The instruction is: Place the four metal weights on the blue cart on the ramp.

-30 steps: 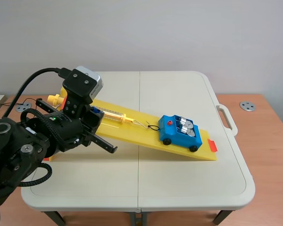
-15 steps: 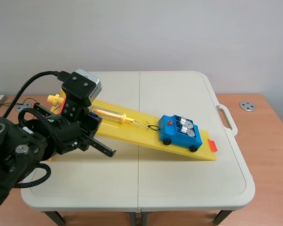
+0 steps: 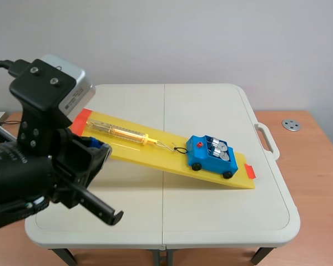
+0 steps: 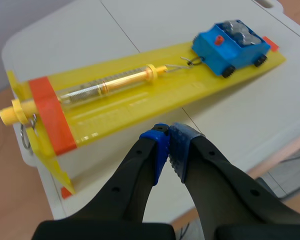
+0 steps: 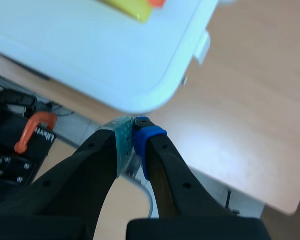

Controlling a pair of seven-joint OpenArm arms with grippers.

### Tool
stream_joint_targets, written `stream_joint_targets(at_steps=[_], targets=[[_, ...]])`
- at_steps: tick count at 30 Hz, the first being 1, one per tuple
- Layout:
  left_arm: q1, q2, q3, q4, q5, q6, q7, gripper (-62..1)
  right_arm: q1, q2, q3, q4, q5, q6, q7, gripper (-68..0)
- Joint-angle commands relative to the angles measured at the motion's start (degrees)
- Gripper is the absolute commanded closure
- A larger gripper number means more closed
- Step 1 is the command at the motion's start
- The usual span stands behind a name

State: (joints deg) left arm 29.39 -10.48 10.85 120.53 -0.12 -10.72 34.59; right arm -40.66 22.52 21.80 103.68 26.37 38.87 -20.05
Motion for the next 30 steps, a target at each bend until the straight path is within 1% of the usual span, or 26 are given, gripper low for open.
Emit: stream_joint_targets(at_steps=[1, 3, 4, 7, 9, 11, 12, 15, 17, 30], targets=[[3.72, -0.37, -1.22, 6.29, -2.27, -0.17, -4.72, -9.6, 3.41, 1.57, 3.63, 5.88, 5.44, 3.85, 7.15, -5.6], [6.32, -0.37, -1.22, 7.67, -2.27, -1.05, -4.74, -17.5, 5.38, 1.27, 3.63, 5.88, 6.43, 3.85, 7.17, -11.5], [7.41, -0.37, -1.22, 8.22, -2.27, -1.27, -4.76, -22.0, 6.34, 0.87, 3.63, 5.88, 6.73, 3.85, 7.15, -15.8], [9.92, -0.35, -1.22, 8.98, -2.27, -1.49, -5.35, -37.5, 8.57, -0.57, 3.63, 5.88, 7.98, 3.85, 7.15, -33.9], [10.86, -0.35, -1.22, 8.96, -2.25, -1.49, -6.56, -48.9, 10.01, -1.88, 3.63, 5.88, 8.94, 3.85, 7.19, -46.5], [11.28, -0.35, -1.22, 8.96, -2.25, -1.46, -7.15, -59.0, 11.06, -2.97, 3.63, 5.88, 10.23, 3.85, 7.43, -55.0], [11.28, -0.35, -1.22, 8.96, -2.25, -1.44, -7.69, -62.3, 11.19, -3.41, 3.63, 5.88, 10.54, 3.85, 7.63, -58.5], [11.54, -0.33, -1.22, 8.92, -2.25, -1.25, -10.16, -62.3, 11.32, -4.31, 3.63, 5.88, 10.56, 3.85, 9.11, -66.5], [11.54, -0.35, -1.22, 8.87, -2.23, -0.76, -11.28, -62.3, 11.28, -4.46, 3.63, 5.88, 10.56, 3.85, 9.07, -66.1], [11.52, -0.37, -1.22, 8.81, -2.23, -0.79, -12.74, -62.3, 11.28, -4.63, 3.63, 5.88, 10.54, 3.85, 9.05, -66.1]])
